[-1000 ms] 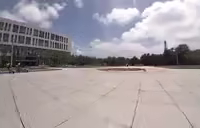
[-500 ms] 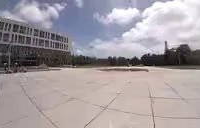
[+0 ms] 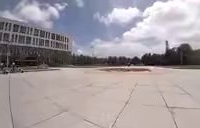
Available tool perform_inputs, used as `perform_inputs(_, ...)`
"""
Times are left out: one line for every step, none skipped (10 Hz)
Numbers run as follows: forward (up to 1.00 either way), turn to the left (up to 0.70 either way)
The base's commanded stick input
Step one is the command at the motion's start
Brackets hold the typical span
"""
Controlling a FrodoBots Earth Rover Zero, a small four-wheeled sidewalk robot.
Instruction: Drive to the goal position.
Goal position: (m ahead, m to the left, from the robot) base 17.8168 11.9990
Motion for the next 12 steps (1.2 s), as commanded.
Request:
perform_inputs(1.0, 0.0)
perform_inputs(1.0, 0.0)
perform_inputs(1.0, 0.0)
perform_inputs(1.0, 0.0)
perform_inputs(1.0, 0.0)
perform_inputs(1.0, 0.0)
perform_inputs(1.0, 0.0)
perform_inputs(1.0, 0.0)
perform_inputs(1.0, 0.0)
perform_inputs(1.0, 0.0)
perform_inputs(1.0, 0.0)
perform_inputs(0.69, 0.0)
